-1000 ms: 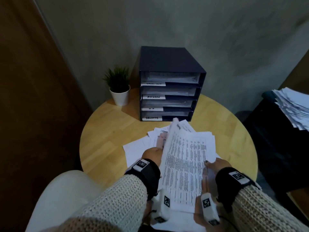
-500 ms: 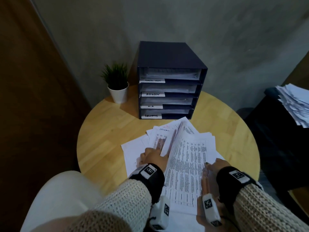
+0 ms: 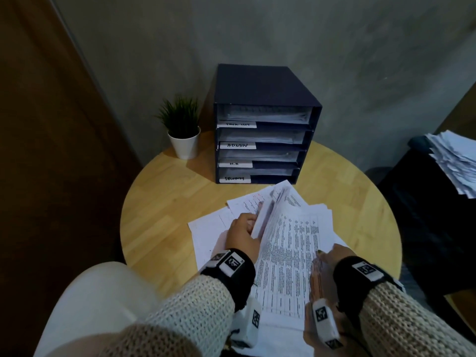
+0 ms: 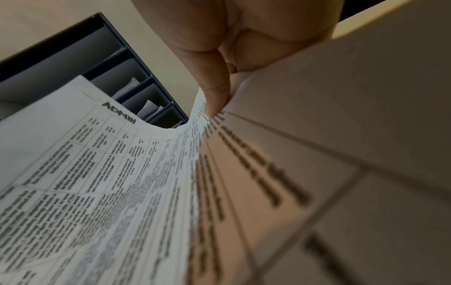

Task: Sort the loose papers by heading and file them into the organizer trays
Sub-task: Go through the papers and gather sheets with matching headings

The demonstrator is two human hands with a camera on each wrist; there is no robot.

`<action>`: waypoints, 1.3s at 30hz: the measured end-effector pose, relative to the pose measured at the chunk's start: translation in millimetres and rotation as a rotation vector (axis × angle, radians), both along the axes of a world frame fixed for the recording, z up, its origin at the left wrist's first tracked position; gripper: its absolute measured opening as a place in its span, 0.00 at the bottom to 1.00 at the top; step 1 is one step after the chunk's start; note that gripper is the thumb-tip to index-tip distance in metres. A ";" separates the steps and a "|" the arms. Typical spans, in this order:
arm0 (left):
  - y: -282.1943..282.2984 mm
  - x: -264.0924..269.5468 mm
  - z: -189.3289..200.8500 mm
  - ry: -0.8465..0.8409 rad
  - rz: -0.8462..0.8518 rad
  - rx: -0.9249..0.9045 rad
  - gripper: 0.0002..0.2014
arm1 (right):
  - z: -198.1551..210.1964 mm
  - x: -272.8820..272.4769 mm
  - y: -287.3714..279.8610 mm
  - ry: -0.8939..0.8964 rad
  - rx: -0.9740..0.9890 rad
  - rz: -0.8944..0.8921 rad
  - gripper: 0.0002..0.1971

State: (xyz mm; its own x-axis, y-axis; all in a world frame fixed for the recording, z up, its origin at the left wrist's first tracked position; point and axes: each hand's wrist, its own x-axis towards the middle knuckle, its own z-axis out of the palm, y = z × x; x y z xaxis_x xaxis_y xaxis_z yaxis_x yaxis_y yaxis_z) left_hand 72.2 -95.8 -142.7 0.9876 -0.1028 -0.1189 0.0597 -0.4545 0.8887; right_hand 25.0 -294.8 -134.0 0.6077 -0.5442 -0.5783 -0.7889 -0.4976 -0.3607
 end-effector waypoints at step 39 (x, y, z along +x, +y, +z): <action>-3.0 8.3 -0.7 0.418 0.174 -0.156 0.15 | -1.9 7.6 -3.6 -0.004 -0.118 0.079 0.27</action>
State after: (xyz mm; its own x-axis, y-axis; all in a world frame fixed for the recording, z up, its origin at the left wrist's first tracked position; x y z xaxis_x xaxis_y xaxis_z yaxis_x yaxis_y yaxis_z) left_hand 80.5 -98.8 -143.4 0.8625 0.0118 -0.5060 0.4901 -0.2691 0.8291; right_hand 32.5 -298.3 -135.8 0.6538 -0.5585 -0.5105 -0.7440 -0.5974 -0.2993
